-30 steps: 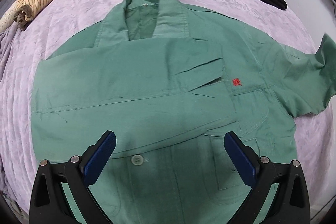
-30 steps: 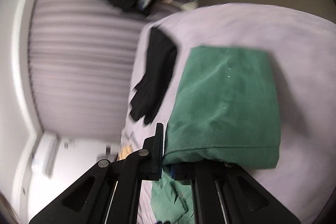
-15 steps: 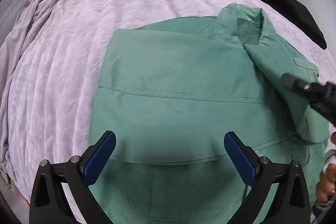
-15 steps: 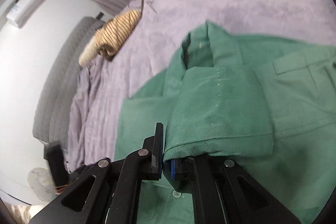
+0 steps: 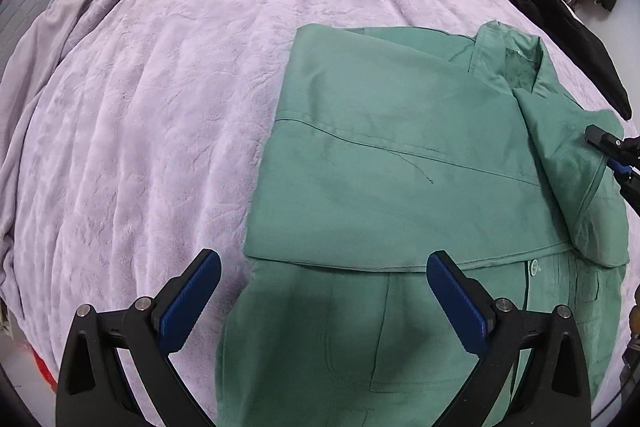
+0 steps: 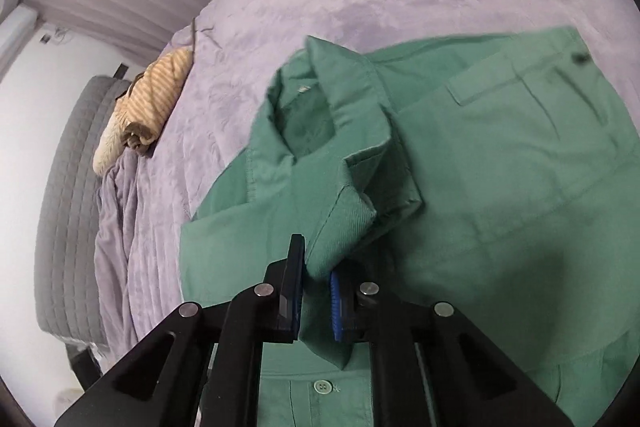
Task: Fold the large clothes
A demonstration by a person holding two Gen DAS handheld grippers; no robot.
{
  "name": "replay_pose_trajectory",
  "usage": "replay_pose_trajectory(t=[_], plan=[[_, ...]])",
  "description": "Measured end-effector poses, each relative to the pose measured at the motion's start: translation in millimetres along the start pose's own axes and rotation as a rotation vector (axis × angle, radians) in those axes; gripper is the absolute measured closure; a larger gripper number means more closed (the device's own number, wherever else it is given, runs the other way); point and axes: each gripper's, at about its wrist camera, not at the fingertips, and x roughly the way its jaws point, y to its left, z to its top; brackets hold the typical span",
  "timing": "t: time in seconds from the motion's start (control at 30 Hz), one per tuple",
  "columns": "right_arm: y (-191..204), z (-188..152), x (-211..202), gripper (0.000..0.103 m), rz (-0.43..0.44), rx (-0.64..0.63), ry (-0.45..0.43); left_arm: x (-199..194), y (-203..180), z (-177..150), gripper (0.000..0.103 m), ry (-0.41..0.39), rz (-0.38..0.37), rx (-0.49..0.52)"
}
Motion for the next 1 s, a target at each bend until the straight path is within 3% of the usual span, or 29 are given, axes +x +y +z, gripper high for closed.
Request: replay_pose_trajectory(t=[0.13, 0.23, 0.27, 0.33, 0.47, 0.6, 0.73, 0.77, 0.83, 0.87, 0.9, 1.0], plan=[[71.0, -20.7, 22.2, 0.090, -0.045, -0.335, 0.091, 2.0, 17.0, 3.4, 0.000, -0.002, 0.015, -0.031], [95.8, -56.0, 59.4, 0.068, -0.112, -0.494, 0.252, 6.7, 25.3, 6.9, 0.000, 0.007, 0.011, -0.065], [97.6, -70.0, 68.7, 0.051, -0.128, -0.527, 0.302, 9.1, 25.2, 8.8, 0.000, 0.013, 0.001, -0.070], [93.2, -85.9, 69.2, 0.049, -0.108, -0.525, 0.335, 12.1, 19.2, 12.2, 0.000, 0.022, -0.039, -0.060], [47.7, -89.9, 33.8, 0.049, -0.055, -0.353, 0.330, 25.1, -15.7, 22.2, 0.000, 0.060, -0.163, 0.012], [-40.2, -77.9, -17.2, 0.048, -0.088, -0.054, 0.245, 51.8, -59.3, 35.9, 0.000, 0.122, -0.284, 0.055], [-124.7, -71.9, -60.9, 0.047, -0.133, 0.240, 0.132, 64.8, -90.2, 50.3, 0.003, 0.116, -0.281, 0.067], [-144.9, -71.1, -70.0, 0.047, -0.116, 0.323, 0.096, 64.9, -95.6, 53.4, 0.023, 0.108, -0.276, 0.072], [-170.1, -68.8, -79.2, 0.048, -0.091, 0.437, 0.038, 66.1, -104.1, 59.0, 0.049, 0.126, -0.268, 0.088], [-179.5, -65.4, -83.7, 0.071, -0.088, 0.477, 0.006, 64.7, -105.5, 61.4, 0.057, 0.129, -0.265, 0.086], [-183.6, -61.2, -88.9, 0.098, -0.094, 0.483, -0.017, 62.1, -106.5, 61.1, 0.058, 0.131, -0.267, 0.082], [-171.6, -53.1, -107.3, 0.099, -0.086, 0.404, -0.086, 54.0, -105.7, 54.0, 0.059, 0.117, -0.269, 0.097]])
